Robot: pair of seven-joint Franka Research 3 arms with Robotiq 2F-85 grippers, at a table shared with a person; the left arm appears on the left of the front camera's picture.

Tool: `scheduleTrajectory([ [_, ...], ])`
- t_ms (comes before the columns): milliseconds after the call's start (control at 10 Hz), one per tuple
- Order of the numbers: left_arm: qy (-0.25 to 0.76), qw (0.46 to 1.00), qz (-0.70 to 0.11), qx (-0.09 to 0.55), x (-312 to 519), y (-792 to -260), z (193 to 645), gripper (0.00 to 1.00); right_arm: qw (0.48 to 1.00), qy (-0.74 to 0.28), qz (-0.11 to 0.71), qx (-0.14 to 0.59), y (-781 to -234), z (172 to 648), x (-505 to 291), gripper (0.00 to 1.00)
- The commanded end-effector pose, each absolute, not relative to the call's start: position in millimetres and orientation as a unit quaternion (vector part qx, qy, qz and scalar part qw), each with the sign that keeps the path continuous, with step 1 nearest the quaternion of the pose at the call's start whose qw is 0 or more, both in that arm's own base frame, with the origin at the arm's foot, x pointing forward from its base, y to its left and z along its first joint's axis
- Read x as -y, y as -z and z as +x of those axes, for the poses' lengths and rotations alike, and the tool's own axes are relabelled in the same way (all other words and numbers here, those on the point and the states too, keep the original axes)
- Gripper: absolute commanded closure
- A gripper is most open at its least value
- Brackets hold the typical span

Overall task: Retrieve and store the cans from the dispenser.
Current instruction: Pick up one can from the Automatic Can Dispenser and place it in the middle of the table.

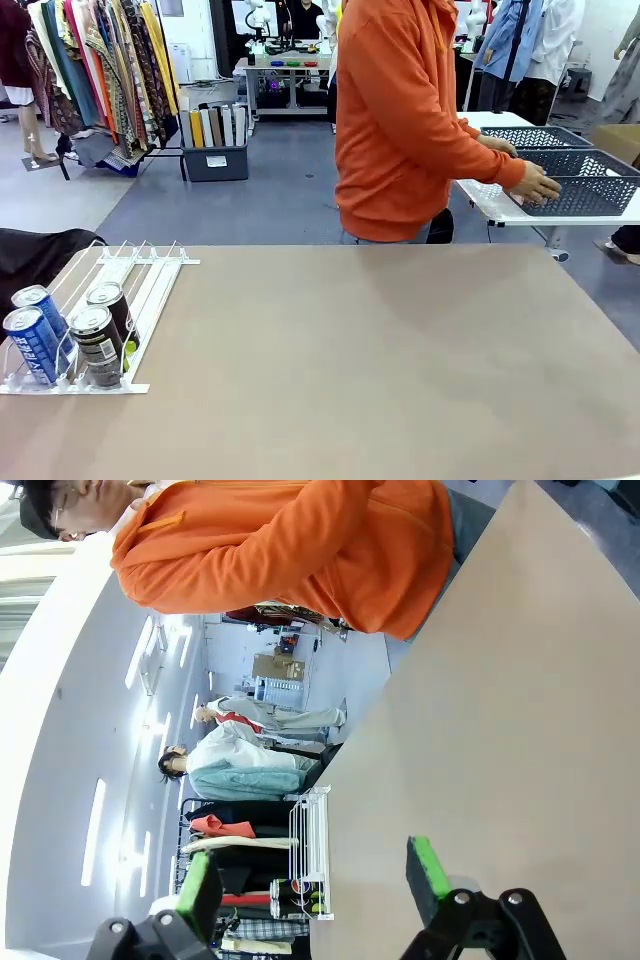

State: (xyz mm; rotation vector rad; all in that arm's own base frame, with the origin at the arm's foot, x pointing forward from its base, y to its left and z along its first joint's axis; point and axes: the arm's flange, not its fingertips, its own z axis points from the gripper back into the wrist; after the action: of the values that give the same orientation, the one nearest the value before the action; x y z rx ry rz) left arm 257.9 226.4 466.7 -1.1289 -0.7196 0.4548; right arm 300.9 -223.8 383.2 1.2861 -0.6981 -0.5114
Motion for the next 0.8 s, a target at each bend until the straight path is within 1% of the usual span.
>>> scheduleTrajectory([
  [0, -0.209, 0.761, -0.519, 0.33, -226, -467, 258, 0.0, 0.713, 0.228, 0.584, 0.314, -387, 298, 225, 0.0],
  [100, -0.126, 0.814, -0.48, 0.301, -206, -477, 265, 0.0, 0.713, 0.228, 0.584, 0.314, -387, 298, 225, 0.0],
  [200, -0.063, 0.876, -0.409, 0.248, -176, -492, 273, 0.0, 0.713, 0.228, 0.584, 0.314, -387, 298, 225, 0.0],
  [300, -0.007, 0.919, -0.328, 0.217, -141, -510, 283, 0.0, 0.713, 0.228, 0.584, 0.314, -387, 298, 225, 0.0],
  [400, 0.053, 0.949, -0.247, 0.189, -101, -524, 293, 0.0, 0.713, 0.228, 0.584, 0.314, -387, 298, 225, 0.0],
  [500, 0.144, 0.962, -0.172, 0.156, -60, -530, 306, 0.0, 0.713, 0.228, 0.584, 0.314, -387, 298, 225, 0.0],
  [700, 0.143, 0.98, -0.069, 0.117, -1, -526, 331, 0.0, 0.713, 0.228, 0.584, 0.314, -387, 298, 225, 0.0],
])
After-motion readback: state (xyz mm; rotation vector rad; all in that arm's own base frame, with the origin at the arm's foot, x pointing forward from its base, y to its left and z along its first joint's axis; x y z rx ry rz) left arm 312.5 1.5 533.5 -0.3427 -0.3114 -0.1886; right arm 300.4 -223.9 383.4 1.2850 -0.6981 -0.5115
